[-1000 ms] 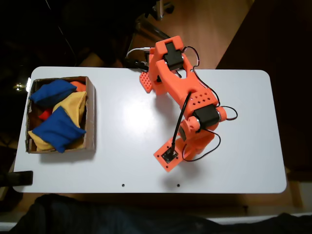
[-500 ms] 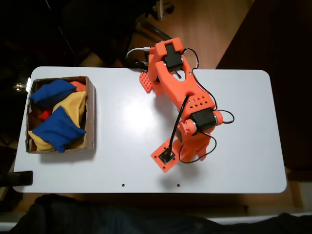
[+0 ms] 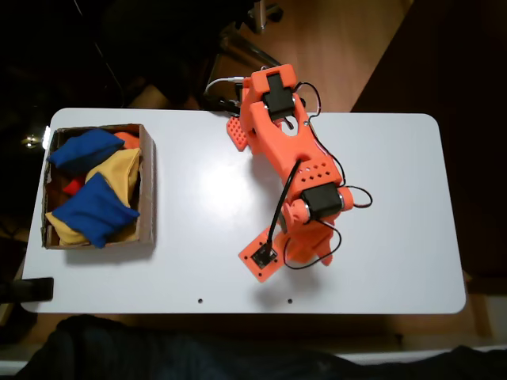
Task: Grasp a bag and put it in the box.
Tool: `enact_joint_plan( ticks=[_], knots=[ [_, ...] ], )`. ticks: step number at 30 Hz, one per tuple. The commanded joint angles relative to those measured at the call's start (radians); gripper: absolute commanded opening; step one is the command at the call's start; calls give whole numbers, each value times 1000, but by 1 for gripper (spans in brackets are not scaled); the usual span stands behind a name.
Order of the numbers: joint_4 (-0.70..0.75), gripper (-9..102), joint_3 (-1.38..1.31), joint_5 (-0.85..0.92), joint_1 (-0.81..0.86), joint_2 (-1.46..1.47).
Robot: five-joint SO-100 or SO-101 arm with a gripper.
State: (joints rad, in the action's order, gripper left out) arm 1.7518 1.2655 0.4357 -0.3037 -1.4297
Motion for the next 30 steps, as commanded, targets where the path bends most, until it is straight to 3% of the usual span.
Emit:
enact_joint_plan(
  ticks=[1, 30],
  knots=[
    [17, 73, -34, 12, 3, 5],
    [-29, 73, 77, 18, -41, 169]
  ],
)
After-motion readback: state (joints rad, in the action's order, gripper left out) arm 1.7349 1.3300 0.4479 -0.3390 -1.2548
